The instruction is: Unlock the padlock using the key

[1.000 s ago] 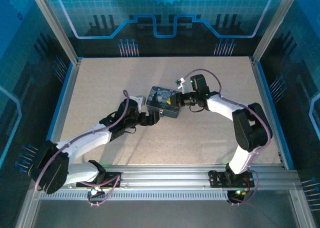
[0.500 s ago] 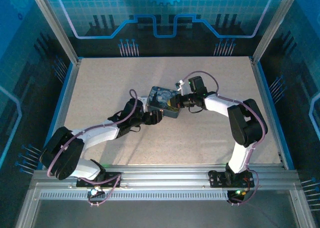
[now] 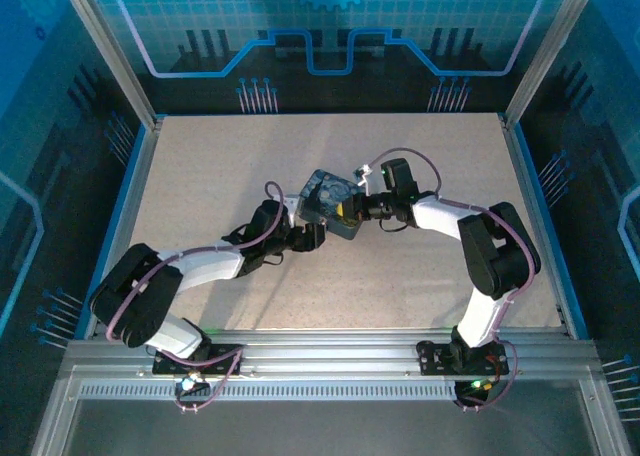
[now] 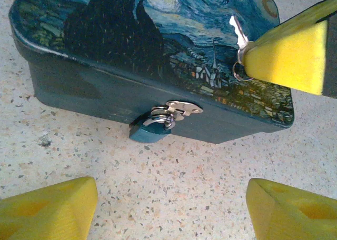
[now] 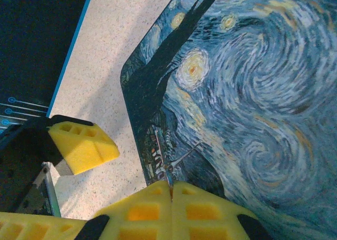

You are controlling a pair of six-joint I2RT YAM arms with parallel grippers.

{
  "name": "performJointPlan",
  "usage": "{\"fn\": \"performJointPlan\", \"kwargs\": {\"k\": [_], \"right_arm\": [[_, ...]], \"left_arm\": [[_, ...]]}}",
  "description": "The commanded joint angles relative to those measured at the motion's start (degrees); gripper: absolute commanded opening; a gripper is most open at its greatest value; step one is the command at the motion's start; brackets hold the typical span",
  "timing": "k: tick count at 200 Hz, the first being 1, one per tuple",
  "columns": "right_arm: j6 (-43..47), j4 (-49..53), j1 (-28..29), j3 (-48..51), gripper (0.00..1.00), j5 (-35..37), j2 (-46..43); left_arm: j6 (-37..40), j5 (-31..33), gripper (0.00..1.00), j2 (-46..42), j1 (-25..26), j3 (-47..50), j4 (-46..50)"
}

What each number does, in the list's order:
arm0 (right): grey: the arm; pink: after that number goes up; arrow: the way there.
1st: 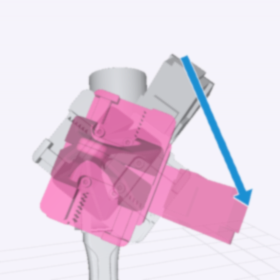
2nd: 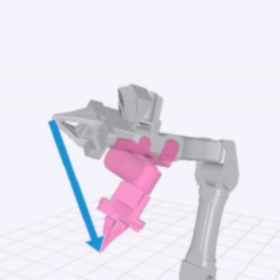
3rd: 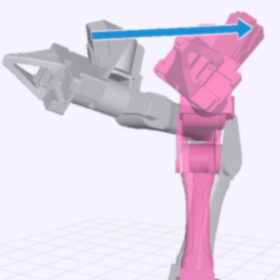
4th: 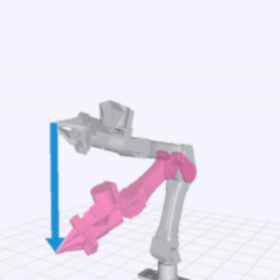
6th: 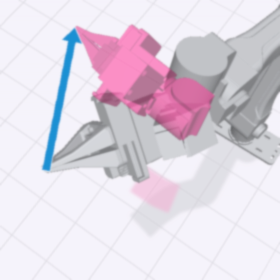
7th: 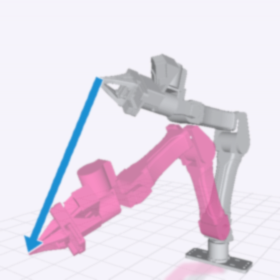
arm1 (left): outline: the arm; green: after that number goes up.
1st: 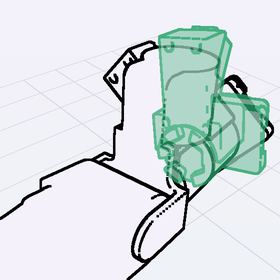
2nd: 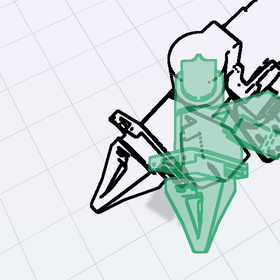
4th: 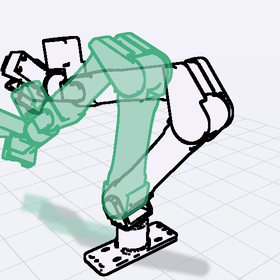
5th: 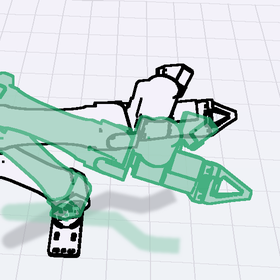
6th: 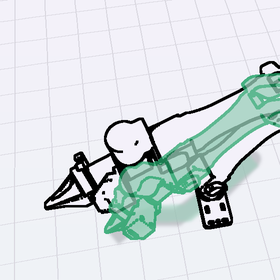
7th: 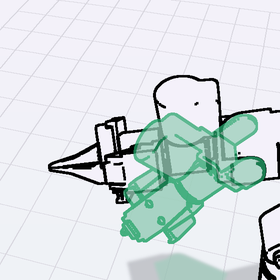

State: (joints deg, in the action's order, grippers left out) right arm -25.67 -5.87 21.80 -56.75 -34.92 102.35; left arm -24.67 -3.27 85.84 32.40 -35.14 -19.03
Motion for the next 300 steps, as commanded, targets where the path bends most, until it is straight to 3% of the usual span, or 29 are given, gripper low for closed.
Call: {"fn": "performJointPlan", "kwargs": {"k": [1,86,261,300], "right_arm": [[-1.2,5.1,1.0,2.4,0.00,0.9,1.1],[-0.4,6.2,1.0,1.2,0.00,1.9,1.1],[0.2,6.7,1.0,0.8,0.00,2.2,1.5],[0.2,6.5,1.1,1.0,0.00,2.3,1.2]], "left_arm": [[2.6,-1.2,0.75,1.9,-0.4,1.6,-5.1],[5.0,-5.8,0.69,10.3,-2.0,1.7,-13.3],[4.8,-9.2,0.62,21.8,-1.4,-6.5,-14.4],[4.0,-10.0,0.57,22.7,-1.1,-6.9,-15.1]]}}
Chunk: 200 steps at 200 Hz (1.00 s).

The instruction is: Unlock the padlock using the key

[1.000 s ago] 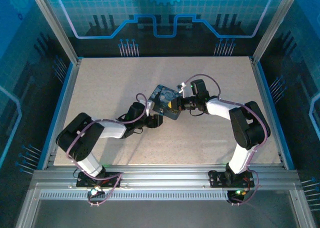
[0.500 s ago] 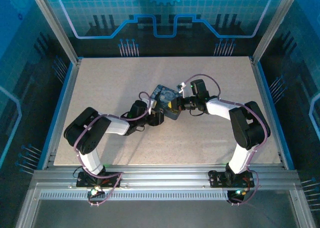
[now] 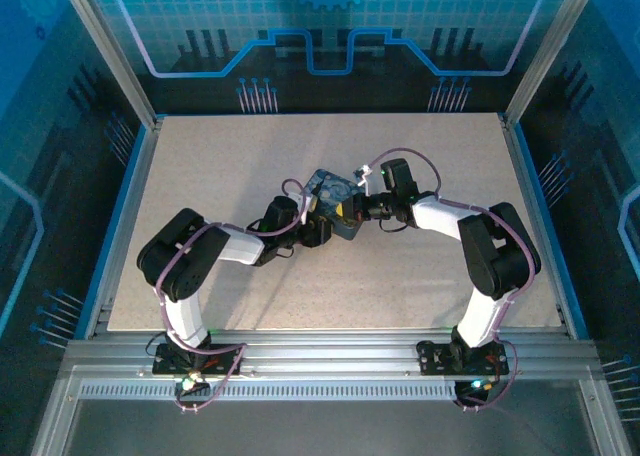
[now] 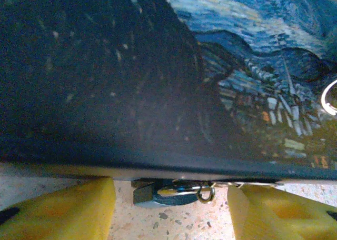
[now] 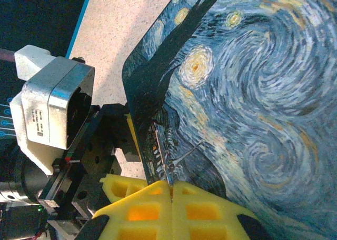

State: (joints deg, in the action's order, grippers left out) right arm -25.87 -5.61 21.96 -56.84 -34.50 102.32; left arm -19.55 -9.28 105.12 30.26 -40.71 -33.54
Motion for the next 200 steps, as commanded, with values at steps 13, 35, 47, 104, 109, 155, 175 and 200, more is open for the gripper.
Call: {"fn": "performJointPlan", "kwargs": {"k": [13,35,47,104,109,155,175,200], "right_arm": [[0.2,6.2,0.9,1.1,0.00,1.9,1.1],[0.0,5.8,0.9,1.1,0.00,1.7,1.3],[-0.1,5.6,0.9,1.1,0.00,1.7,1.3],[-0.2,5.5,0.9,1.0,0.00,1.7,1.3],[-0.3,5.5,1.0,0.9,0.00,1.6,1.4],[-0.6,5.4,1.2,0.8,0.00,1.8,1.5],[-0.6,5.3,1.4,0.8,0.00,1.8,1.5],[-0.8,4.7,1.6,1.0,0.00,1.9,1.1]], "left_arm": [[-1.1,-4.0,0.56,3.5,1.4,-1.5,-0.5],[-1.1,-3.8,0.53,3.9,1.9,-2.0,0.1],[-1.1,-3.9,0.52,4.1,2.2,-2.0,0.2],[-1.1,-4.0,0.41,4.2,2.6,-2.2,0.1],[-1.1,-4.1,0.40,4.3,2.7,-2.3,0.1],[-1.4,-4.1,0.37,4.3,2.7,-2.7,0.2],[-1.5,-4.0,0.34,4.6,2.7,-3.0,0.3],[-1.6,-3.9,0.27,4.6,2.7,-3.1,0.3]]}}
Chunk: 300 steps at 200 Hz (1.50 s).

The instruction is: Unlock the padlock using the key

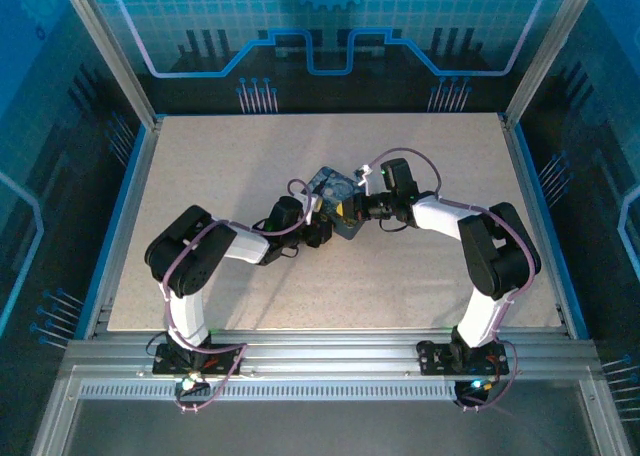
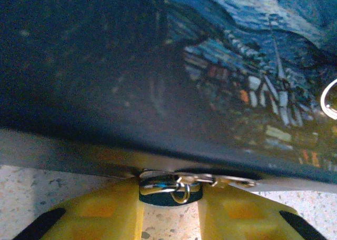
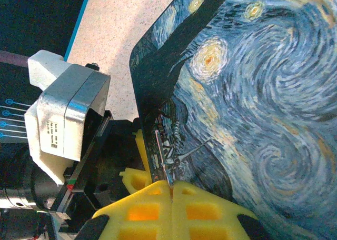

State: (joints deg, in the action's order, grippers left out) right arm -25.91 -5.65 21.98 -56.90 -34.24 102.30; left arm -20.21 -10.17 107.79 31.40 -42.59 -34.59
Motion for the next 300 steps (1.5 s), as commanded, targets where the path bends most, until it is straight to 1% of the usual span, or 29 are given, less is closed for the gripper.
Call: {"fn": "performJointPlan", "kwargs": {"k": [1,47,89,123,156,189,230,264,300], "right_arm": [[-0.8,4.7,1.6,1.1,0.00,1.6,1.1],[-0.7,2.7,1.6,1.2,0.00,1.7,-1.0],[0.9,0.6,1.6,0.4,0.00,2.6,-5.9],[3.2,-0.1,1.5,2.0,0.00,5.5,-11.9],[5.8,-0.3,1.6,6.3,0.00,8.3,-18.5],[9.3,0.3,2.2,14.6,0.00,12.4,-25.9],[11.9,0.3,4.5,22.2,0.00,15.7,-33.2],[12.2,-2.7,7.2,27.7,0.00,18.7,-36.2],[12.2,-8.4,9.9,32.0,0.00,20.9,-35.4]], "left_arm": [[-1.0,-3.0,0.27,2.0,1.6,-1.2,1.4],[-1.9,-3.0,0.21,0.8,1.6,-0.7,1.5],[-5.4,-4.7,0.20,-2.5,1.8,0.3,2.9],[-9.2,-6.1,0.20,-4.8,2.1,1.1,3.9],[-12.9,-7.4,0.17,-6.5,2.4,1.3,5.4],[-17.3,-8.2,0.15,-8.6,2.8,1.3,6.3],[-23.4,-9.1,0.14,-10.3,3.2,1.0,7.4],[-27.1,-9.0,0.13,-11.7,3.3,0.8,7.8],[-29.5,-9.2,0.13,-12.7,3.5,0.6,7.1]]}}
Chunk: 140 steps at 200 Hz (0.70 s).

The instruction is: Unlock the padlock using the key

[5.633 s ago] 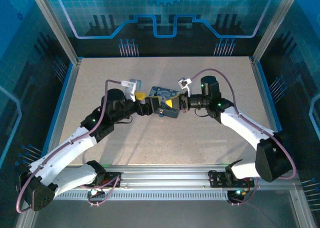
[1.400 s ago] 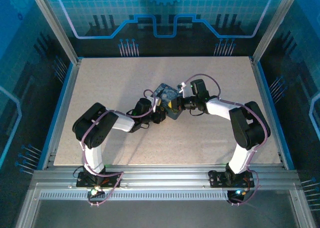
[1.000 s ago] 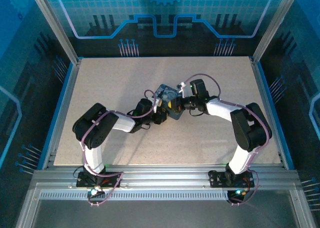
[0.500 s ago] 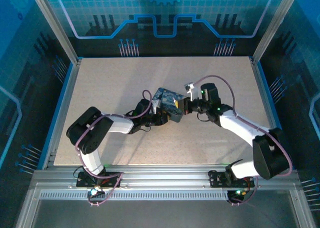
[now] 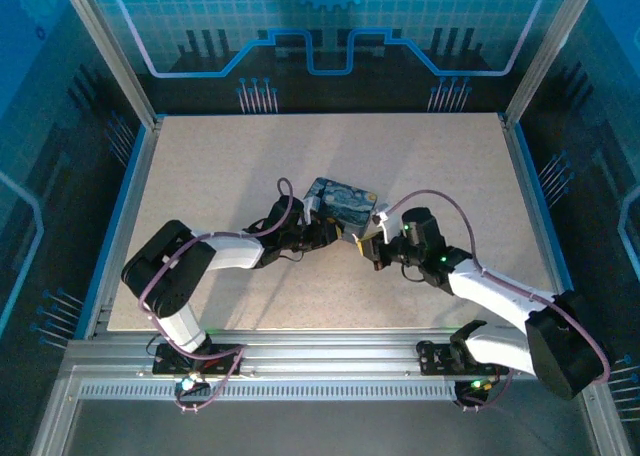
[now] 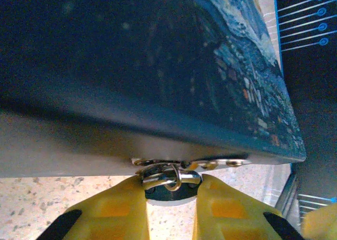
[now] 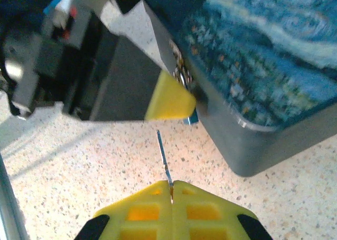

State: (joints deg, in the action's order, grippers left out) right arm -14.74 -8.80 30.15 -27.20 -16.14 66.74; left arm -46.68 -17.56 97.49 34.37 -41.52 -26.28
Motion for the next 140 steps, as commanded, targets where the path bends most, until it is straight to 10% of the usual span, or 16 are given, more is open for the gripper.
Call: {"fn": "performJointPlan", "kwargs": {"k": [1,140], "right_arm": [[1.0,-5.4,1.8,2.4,0.00,2.9,0.2],[9.7,-13.9,5.1,2.0,0.00,8.6,12.6]], "left_arm": [[-3.1,-1.9,0.13,-2.3,0.5,-0.5,-1.2],[-6.4,-2.0,0.11,-2.0,1.6,-0.5,-2.7]]}}
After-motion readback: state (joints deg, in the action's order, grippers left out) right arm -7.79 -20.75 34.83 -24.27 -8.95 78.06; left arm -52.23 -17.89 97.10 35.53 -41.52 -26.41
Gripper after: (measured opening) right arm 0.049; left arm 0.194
